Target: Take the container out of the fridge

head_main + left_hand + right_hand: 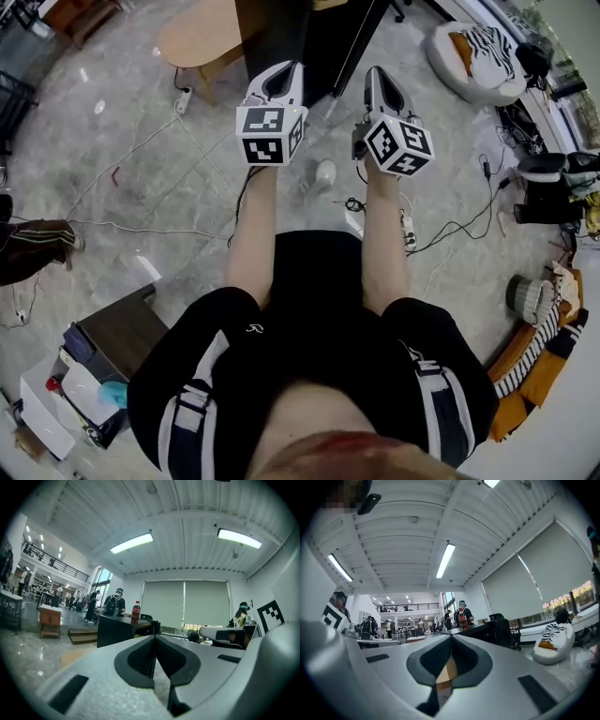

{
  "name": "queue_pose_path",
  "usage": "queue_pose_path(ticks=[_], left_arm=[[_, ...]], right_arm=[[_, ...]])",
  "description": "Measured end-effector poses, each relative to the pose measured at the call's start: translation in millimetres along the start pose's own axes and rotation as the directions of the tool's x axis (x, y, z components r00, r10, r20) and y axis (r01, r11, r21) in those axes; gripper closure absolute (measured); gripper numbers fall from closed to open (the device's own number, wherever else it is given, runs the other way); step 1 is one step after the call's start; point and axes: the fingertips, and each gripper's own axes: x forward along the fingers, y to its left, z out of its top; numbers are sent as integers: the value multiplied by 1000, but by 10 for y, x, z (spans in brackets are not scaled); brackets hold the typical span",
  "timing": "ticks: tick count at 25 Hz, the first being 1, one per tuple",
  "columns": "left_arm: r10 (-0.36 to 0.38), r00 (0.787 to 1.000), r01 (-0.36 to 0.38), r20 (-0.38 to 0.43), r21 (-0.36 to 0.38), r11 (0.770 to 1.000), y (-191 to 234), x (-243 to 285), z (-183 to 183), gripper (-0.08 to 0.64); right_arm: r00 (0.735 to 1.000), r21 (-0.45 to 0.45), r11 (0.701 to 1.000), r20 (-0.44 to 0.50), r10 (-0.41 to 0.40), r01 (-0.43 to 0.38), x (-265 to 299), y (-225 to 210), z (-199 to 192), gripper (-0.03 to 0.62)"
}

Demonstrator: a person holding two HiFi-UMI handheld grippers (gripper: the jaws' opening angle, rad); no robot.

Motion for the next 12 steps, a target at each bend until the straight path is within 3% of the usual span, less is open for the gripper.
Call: queue_pose_path(ticks=[8, 12], left_arm=[[-25, 999, 26, -26, 15, 1000, -80, 1042, -83, 552], [-7, 999, 8, -54, 4, 1000, -44, 1782, -188, 552]], right_arm=[[1000, 27, 999, -25, 18, -18, 868, -546, -213, 580], [999, 38, 999, -26, -17, 18, 1366, -1218, -198, 580]])
